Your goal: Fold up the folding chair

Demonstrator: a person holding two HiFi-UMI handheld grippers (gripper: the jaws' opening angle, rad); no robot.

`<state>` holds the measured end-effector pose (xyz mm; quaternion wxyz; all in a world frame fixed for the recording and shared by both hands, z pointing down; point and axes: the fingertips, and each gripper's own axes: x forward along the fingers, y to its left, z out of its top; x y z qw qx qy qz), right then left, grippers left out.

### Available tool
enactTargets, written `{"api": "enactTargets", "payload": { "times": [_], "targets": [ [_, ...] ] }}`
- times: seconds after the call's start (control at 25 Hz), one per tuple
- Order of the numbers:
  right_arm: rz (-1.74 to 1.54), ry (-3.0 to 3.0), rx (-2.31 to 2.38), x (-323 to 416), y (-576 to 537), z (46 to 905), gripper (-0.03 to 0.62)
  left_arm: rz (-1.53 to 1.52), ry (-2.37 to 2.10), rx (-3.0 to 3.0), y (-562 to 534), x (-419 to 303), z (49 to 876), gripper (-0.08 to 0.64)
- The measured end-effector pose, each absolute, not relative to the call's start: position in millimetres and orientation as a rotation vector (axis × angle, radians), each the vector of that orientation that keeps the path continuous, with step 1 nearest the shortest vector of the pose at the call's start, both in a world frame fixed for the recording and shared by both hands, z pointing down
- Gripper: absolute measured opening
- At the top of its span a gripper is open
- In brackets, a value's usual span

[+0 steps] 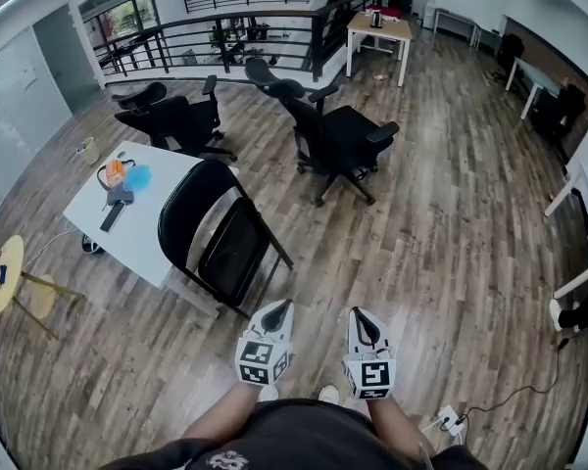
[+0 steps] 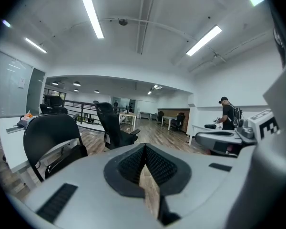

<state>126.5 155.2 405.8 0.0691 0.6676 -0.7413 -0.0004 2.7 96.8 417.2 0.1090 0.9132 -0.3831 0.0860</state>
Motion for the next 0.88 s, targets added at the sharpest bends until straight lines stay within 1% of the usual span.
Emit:
{"api": "enactTargets", "payload": {
  "times": [0.52, 0.88],
  "targets": [
    [-0.083, -2.203, 2.066, 92, 135, 381, 0.014, 0.282, -1.169, 2.67, 83, -58, 406, 0.006],
    [-0.157, -2.167, 2.06, 71, 130, 379, 0.014, 0.267, -1.176, 2.666, 78, -76, 408, 0.006]
  ]
}}
